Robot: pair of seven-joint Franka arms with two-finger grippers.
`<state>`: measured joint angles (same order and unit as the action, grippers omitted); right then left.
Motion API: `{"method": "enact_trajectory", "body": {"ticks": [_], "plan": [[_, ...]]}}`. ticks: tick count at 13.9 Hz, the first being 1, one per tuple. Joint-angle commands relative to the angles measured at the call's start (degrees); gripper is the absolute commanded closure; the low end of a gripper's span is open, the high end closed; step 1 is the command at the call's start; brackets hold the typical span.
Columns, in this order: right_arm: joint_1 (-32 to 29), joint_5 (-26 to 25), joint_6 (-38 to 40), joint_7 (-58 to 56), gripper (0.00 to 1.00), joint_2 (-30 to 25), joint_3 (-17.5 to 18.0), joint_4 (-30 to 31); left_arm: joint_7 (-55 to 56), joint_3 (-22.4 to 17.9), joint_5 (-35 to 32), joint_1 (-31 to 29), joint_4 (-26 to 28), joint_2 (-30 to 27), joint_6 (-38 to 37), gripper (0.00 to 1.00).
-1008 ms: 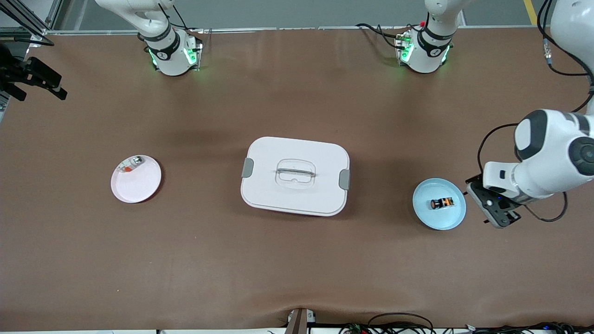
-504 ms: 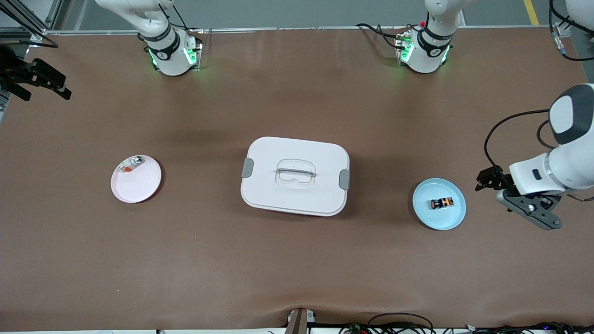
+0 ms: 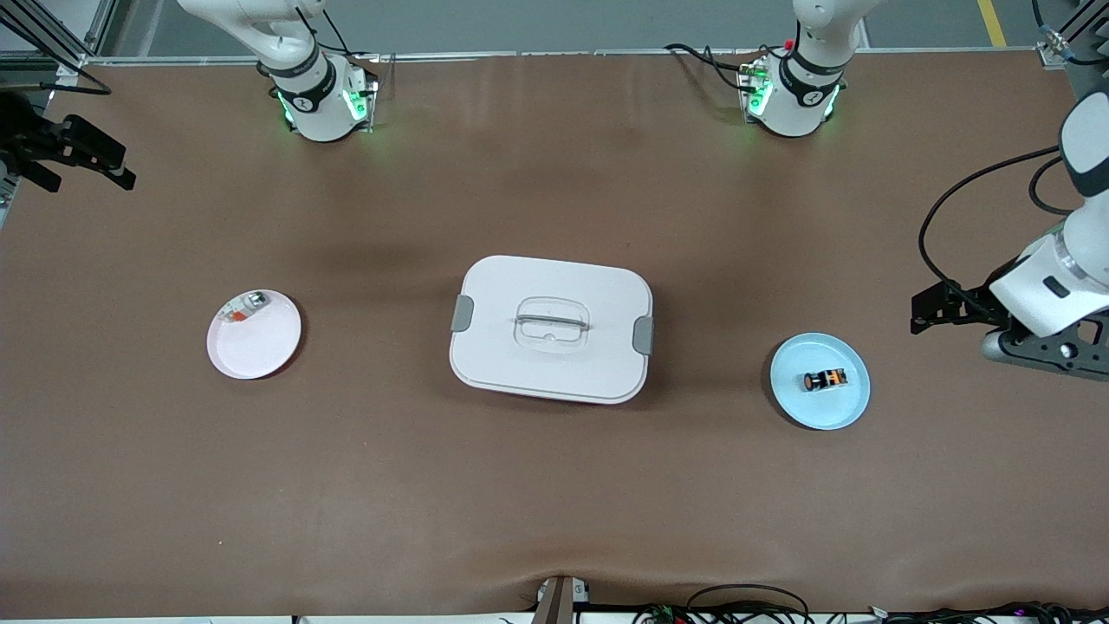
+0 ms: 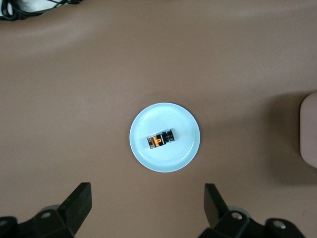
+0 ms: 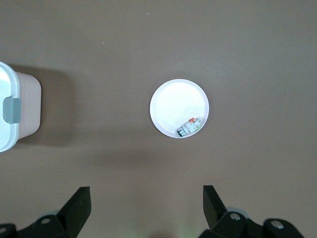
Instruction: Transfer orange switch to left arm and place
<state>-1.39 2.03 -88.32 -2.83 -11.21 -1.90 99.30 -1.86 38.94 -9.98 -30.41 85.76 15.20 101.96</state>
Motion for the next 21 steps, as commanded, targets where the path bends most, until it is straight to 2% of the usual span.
{"method": "enact_trajectory", "body": {"ticks": [1,3,5,6,12,18,21], "plan": [[-0.8,-0.8,1.0,0.0,0.0,0.7,0.6,-1.9,1.4,-1.8,0.9,2.0,0.7,-3.6,-3.0,0.0],[-0.7,-0.8,1.0,0.0,0.0,0.8,0.6,-1.9,1.1,-11.9,2.7,10.7,0.7,-6.0,-4.6,0.0],[-0.8,-0.8,1.0,0.0,0.0,0.7,0.6,-2.0,1.2,-26.3,8.0,22.4,0.9,-8.9,-4.9,0.0],[-0.9,-0.7,1.0,0.0,0.0,0.7,0.6,-2.0,1.0,-30.4,9.2,25.2,0.8,-9.4,-6.1,0.0],[-0.7,-0.8,1.0,0.0,0.0,0.7,0.7,-2.4,8.5,-31.8,9.9,26.7,1.2,-14.8,-14.5,0.0],[-0.6,-0.8,1.0,0.0,0.0,0.8,0.7,-2.4,8.5,-32.9,9.6,29.4,5.8,-20.5,-15.4,0.0],[-0.6,-0.8,1.0,0.0,0.0,0.8,0.7,-2.4,7.7,-34.0,9.5,30.9,5.7,-21.2,-15.6,0.0]]}}
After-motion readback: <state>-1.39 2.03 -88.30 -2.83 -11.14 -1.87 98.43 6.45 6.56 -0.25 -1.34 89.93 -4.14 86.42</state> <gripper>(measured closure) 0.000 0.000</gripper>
